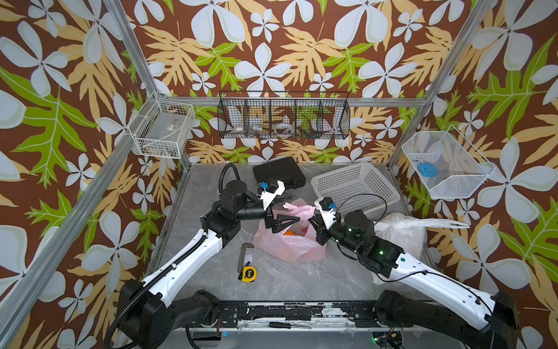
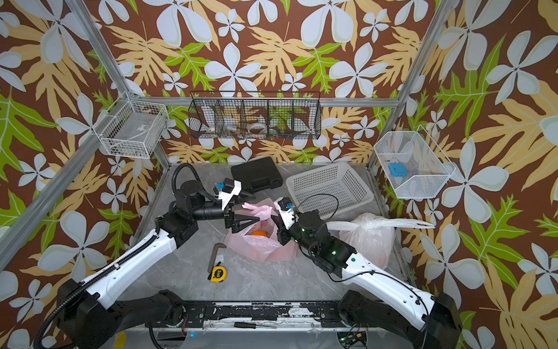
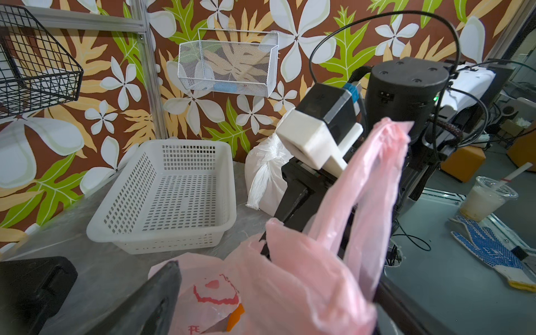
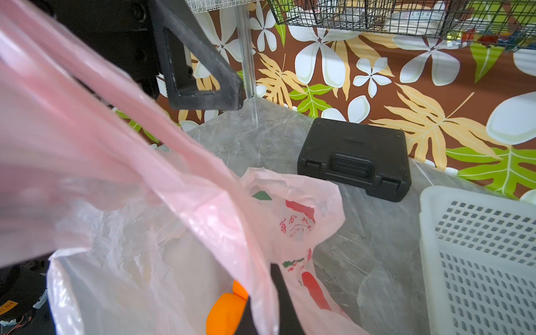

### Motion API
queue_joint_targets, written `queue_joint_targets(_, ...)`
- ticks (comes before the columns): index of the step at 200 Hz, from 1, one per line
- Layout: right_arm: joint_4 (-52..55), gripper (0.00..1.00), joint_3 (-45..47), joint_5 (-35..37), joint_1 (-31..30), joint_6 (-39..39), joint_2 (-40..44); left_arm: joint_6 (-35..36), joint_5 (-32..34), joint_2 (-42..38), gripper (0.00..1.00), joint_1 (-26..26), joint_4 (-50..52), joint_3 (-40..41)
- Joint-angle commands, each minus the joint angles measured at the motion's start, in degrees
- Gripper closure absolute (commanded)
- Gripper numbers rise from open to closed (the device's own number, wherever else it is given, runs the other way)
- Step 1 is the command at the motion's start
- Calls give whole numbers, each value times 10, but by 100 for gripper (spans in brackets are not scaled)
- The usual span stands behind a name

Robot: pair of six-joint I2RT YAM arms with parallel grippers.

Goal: Place the oranges into plastic bags & tie knots
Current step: Tie the plastic bag at the center of the board.

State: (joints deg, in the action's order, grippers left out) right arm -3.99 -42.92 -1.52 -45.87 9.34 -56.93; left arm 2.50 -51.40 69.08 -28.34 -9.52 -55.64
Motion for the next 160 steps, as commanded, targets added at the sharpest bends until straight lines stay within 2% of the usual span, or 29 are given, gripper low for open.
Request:
queue_joint_targets(1,-34,100,5,6,0,15,7,1,-11,2,7,-1,-17,-6)
queue_joint_targets(12,-33,100,5,7,0,15,8,0,-9,7,9,-2,-17,-9)
queue_joint_targets(33,-30,100,4,6,1,15,7,-3,-10,14,20,-2,-19,-19)
queue_joint_targets(62,-25,100,-1,4,0,12,5,-9,-5,18,22,-3,-25,-25)
queue_joint_targets(100,-21,100,-4,3,1,9,2,-28,1,18,44,-3,-49,-22)
queue_joint_targets(117,-19,100,-6,2,0,10,-1,-42,-10,18,46,-3,-70,-15)
queue_joint_targets(127,-20,100,-6,2,0,10,-1,-46,-13,18,54,-4,-76,-14)
queue_joint_targets(154,-20,100,-6,4,0,8,-2,-48,-17,18,60,-8,-78,-11)
queue_joint_targets(160,-19,100,-6,4,0,8,-1,-48,-18,18,67,-9,-79,-10)
